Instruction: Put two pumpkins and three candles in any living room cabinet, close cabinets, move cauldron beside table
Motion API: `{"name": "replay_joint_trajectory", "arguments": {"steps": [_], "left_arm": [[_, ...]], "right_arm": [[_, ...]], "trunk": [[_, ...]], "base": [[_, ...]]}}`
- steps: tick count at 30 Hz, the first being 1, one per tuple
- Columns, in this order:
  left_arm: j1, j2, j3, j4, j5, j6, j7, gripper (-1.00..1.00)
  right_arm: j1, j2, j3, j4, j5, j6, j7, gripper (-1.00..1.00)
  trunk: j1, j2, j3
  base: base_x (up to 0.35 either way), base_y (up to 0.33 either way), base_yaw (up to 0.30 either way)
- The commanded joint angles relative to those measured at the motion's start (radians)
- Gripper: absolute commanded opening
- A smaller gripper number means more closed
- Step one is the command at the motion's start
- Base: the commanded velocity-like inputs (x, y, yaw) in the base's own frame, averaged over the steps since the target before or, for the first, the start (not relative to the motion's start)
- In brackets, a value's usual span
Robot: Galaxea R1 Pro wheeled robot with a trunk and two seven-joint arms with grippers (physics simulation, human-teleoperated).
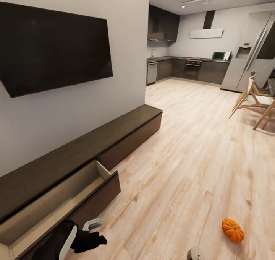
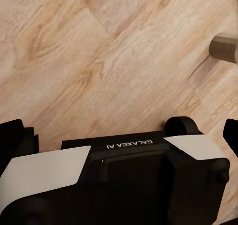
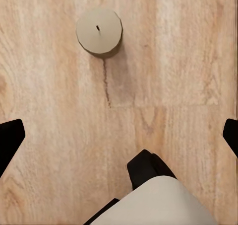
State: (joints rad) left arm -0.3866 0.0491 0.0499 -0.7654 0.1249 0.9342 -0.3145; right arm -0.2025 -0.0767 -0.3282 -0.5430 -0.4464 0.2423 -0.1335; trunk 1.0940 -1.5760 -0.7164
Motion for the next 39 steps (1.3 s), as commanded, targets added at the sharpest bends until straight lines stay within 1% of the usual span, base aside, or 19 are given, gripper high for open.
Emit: {"name": "replay_joint_trajectory", "arguments": {"steps": [1,6,9,12,18,25,36,38,39], "left_arm": [[0.000,0.000,0.000,0.000,0.000,0.000,0.000,1.00],[0.000,-0.001,-0.001,0.000,-0.001,-0.001,0.000,1.00],[0.000,-0.001,-0.001,0.000,-0.001,-0.024,0.000,1.00],[0.000,-0.001,-0.001,0.000,-0.001,-0.042,0.000,1.00],[0.000,-0.001,-0.001,0.000,-0.002,-0.048,0.011,1.00],[0.000,-0.001,-0.001,0.000,-0.001,-0.049,0.032,1.00],[0.000,-0.002,0.001,0.000,0.004,-0.048,0.034,1.00],[0.000,-0.002,0.001,0.000,0.004,-0.048,0.034,1.00],[0.000,-0.002,0.001,0.000,0.003,-0.048,0.034,1.00]], "right_arm": [[0.000,0.000,0.000,0.000,0.000,0.000,0.000,1.00],[0.000,0.000,0.000,0.000,0.000,0.000,0.000,1.00],[0.000,0.000,0.000,0.000,0.000,0.000,0.000,1.00],[0.000,0.001,0.000,0.000,0.002,-0.002,0.000,1.00],[0.000,0.009,0.007,-0.001,0.009,-0.003,0.000,1.00],[0.000,0.014,0.012,-0.003,0.018,-0.005,-0.001,1.00],[-0.002,0.017,0.016,-0.010,0.020,-0.014,-0.005,1.00],[-0.016,0.031,0.035,-0.013,0.020,-0.007,-0.009,1.00],[-0.037,0.044,0.051,-0.014,0.020,0.001,-0.011,1.00]], "trunk": [[0.000,0.000,0.000],[0.000,0.000,0.000],[0.000,0.000,0.000],[0.000,0.000,0.000],[0.000,0.000,0.000],[0.000,0.000,0.000],[0.000,0.000,-0.002],[0.004,-0.007,-0.005],[0.008,-0.014,-0.009]], "base": [[0.000,0.000,-0.285],[0.000,0.000,-0.285],[0.028,-0.051,-0.285],[0.146,-0.149,-0.285],[0.210,-0.202,-0.260],[0.216,-0.090,-0.041],[0.023,-0.003,-0.001],[0.000,0.000,0.000],[0.000,0.000,0.000]]}}
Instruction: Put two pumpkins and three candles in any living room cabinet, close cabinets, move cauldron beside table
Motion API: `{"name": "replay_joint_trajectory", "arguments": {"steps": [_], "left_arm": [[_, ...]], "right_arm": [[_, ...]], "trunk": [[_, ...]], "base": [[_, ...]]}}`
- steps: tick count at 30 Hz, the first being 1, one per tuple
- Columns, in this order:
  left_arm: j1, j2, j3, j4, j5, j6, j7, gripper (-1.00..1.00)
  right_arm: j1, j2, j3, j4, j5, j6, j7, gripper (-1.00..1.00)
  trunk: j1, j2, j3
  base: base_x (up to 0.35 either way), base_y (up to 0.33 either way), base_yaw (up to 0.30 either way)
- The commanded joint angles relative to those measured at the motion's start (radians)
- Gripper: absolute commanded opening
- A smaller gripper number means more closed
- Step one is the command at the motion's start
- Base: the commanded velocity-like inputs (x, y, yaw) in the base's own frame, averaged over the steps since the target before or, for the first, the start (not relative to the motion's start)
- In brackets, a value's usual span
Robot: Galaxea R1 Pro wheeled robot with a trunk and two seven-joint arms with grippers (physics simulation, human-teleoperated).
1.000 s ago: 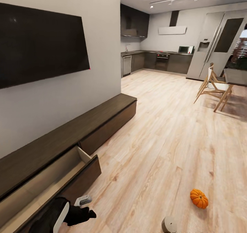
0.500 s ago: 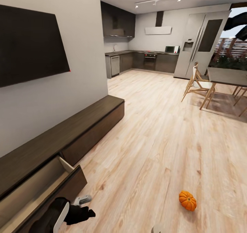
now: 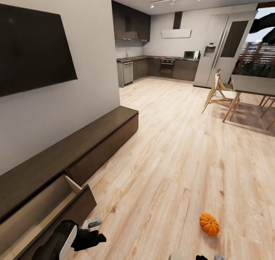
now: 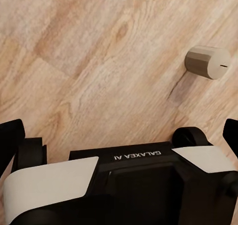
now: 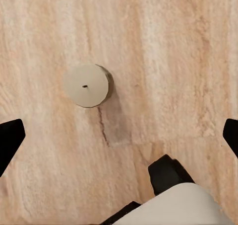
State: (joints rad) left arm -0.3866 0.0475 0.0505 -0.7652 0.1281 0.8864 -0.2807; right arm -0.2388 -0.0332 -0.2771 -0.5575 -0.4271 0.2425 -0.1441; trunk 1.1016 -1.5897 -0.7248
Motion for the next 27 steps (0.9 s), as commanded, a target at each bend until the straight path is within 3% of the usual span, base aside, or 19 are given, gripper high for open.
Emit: {"name": "replay_joint_trajectory", "arguments": {"steps": [1,3,7,9,11,18,27], "left_arm": [[0.000,0.000,0.001,0.000,0.000,0.000,0.000,1.00],[0.000,0.000,0.004,0.000,-0.001,-0.001,0.001,1.00],[0.000,0.001,0.011,-0.007,-0.001,-0.002,0.015,1.00],[0.000,0.000,0.013,-0.011,0.000,-0.003,0.039,1.00],[0.000,-0.003,0.013,-0.013,0.000,-0.012,0.074,1.00],[-0.006,-0.024,0.017,-0.006,0.008,-0.090,0.321,1.00],[-0.006,-0.035,0.017,-0.003,0.008,-0.118,0.360,1.00]], "right_arm": [[-0.031,0.014,0.020,0.003,0.001,0.012,-0.005,1.00],[-0.089,0.034,0.072,0.017,0.001,0.042,-0.030,1.00],[-0.142,0.047,0.169,0.032,0.000,0.071,-0.108,1.00],[-0.155,0.049,0.196,0.034,-0.001,0.077,-0.137,1.00],[-0.166,0.049,0.206,0.035,-0.001,0.079,-0.146,1.00],[-0.177,0.050,0.222,0.048,0.000,0.075,-0.157,1.00],[-0.173,0.048,0.222,0.075,-0.005,0.076,-0.147,1.00]], "trunk": [[0.004,-0.007,-0.003],[0.012,-0.021,-0.010],[0.027,-0.049,-0.022],[0.035,-0.063,-0.028],[0.042,-0.077,-0.035],[0.069,-0.126,-0.057],[0.104,-0.189,-0.085]], "base": [[0.000,0.000,0.000],[0.000,0.000,0.000],[0.000,0.000,0.000],[0.000,0.000,0.000],[0.000,0.000,0.000],[0.000,0.000,0.000],[0.000,0.000,0.000]]}}
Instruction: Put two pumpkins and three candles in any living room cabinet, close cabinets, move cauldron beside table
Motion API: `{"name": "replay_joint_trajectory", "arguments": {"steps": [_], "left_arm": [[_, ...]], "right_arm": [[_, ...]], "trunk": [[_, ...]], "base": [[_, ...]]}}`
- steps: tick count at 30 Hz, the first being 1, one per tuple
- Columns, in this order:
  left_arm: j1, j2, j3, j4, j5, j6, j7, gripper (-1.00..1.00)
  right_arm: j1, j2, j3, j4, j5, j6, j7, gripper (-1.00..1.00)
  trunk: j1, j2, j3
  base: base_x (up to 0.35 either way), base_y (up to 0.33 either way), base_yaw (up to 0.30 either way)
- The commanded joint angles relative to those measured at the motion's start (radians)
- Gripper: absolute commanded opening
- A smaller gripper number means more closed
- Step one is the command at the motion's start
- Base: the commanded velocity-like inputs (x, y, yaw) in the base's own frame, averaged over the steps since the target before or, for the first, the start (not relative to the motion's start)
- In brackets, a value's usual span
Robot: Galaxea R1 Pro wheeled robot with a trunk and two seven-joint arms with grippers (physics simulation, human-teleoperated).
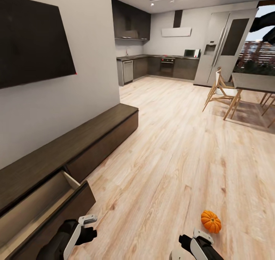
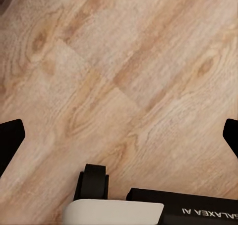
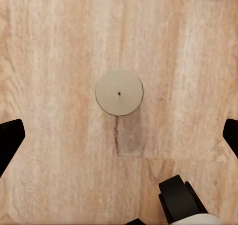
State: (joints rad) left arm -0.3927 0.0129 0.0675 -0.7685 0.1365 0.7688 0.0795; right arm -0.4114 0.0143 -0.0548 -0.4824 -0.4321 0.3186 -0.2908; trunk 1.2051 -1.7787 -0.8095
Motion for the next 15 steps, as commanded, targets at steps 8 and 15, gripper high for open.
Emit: {"name": "replay_joint_trajectory", "arguments": {"steps": [8,15], "left_arm": [[0.000,-0.002,0.001,0.000,0.000,-0.017,0.000,1.00],[0.000,-0.002,0.000,0.000,0.000,-0.027,0.001,1.00]], "right_arm": [[0.005,-0.002,-0.002,0.002,0.003,-0.007,-0.001,1.00],[0.006,-0.001,-0.002,0.001,0.001,-0.005,-0.004,1.00]], "trunk": [[0.031,-0.056,-0.025],[0.058,-0.105,-0.047]], "base": [[0.000,0.000,0.000],[0.000,0.000,0.000]]}}
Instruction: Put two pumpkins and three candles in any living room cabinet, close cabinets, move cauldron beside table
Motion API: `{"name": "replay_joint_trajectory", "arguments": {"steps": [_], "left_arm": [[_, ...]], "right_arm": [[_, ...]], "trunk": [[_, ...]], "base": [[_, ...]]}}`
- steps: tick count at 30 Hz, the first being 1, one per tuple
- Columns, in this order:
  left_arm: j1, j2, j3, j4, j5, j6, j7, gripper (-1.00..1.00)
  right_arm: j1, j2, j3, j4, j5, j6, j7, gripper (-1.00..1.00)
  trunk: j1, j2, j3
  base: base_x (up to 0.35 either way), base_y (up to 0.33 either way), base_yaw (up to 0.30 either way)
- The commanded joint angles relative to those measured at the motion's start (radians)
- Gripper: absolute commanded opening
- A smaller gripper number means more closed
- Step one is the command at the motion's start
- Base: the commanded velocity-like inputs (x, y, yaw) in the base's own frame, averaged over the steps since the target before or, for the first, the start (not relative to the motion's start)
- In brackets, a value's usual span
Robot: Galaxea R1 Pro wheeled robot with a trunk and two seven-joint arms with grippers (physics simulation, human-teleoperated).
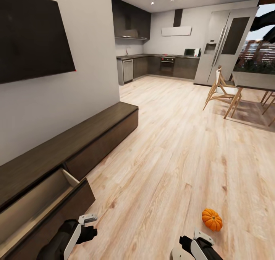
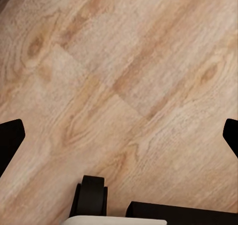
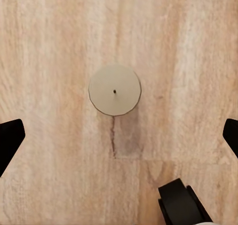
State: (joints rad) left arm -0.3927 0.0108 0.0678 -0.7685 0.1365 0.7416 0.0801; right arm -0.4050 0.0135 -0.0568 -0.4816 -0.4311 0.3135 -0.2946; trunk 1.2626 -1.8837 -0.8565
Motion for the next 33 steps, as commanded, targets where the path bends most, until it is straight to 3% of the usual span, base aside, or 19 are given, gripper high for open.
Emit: {"name": "replay_joint_trajectory", "arguments": {"steps": [1,6,11,14,17,26,29,33], "left_arm": [[0.000,0.000,0.000,0.000,0.000,0.000,0.000,1.00],[0.000,-0.001,0.000,0.000,0.001,-0.001,0.000,1.00],[0.000,0.000,0.000,0.000,0.002,-0.001,0.000,1.00],[0.000,0.000,0.000,0.000,0.002,0.000,0.000,1.00],[0.000,0.000,0.000,0.000,0.003,0.001,0.000,1.00],[0.000,0.001,0.009,-0.007,0.007,0.007,-0.009,1.00],[0.000,0.003,0.045,-0.020,0.027,0.021,-0.012,1.00],[-0.001,0.009,0.084,-0.067,0.058,0.102,-0.014,1.00]], "right_arm": [[0.000,0.000,0.001,0.000,0.001,0.001,-0.002,1.00],[-0.009,0.006,0.001,-0.001,0.000,0.032,-0.008,1.00],[-0.127,0.014,0.001,0.003,-0.002,0.270,-0.022,1.00],[-0.159,0.018,0.001,0.003,0.001,0.320,-0.026,1.00],[-0.175,0.035,0.002,0.004,0.003,0.341,-0.055,1.00],[-0.182,0.050,0.003,0.005,0.003,0.347,-0.106,1.00],[-0.182,0.051,0.003,0.005,0.003,0.346,-0.107,1.00],[-0.182,0.051,0.003,0.005,0.004,0.347,-0.107,1.00]], "trunk": [[0.004,-0.007,-0.003],[0.023,-0.042,-0.019],[0.042,-0.077,-0.035],[0.054,-0.098,-0.044],[0.065,-0.119,-0.053],[0.100,-0.182,-0.082],[0.111,-0.203,-0.091],[0.127,-0.231,-0.103]], "base": [[0.000,0.000,0.000],[0.000,0.000,0.000],[0.000,0.000,0.000],[0.000,0.000,0.000],[0.000,0.000,0.000],[0.000,0.000,0.000],[0.000,0.000,0.000],[0.000,0.000,0.000]]}}
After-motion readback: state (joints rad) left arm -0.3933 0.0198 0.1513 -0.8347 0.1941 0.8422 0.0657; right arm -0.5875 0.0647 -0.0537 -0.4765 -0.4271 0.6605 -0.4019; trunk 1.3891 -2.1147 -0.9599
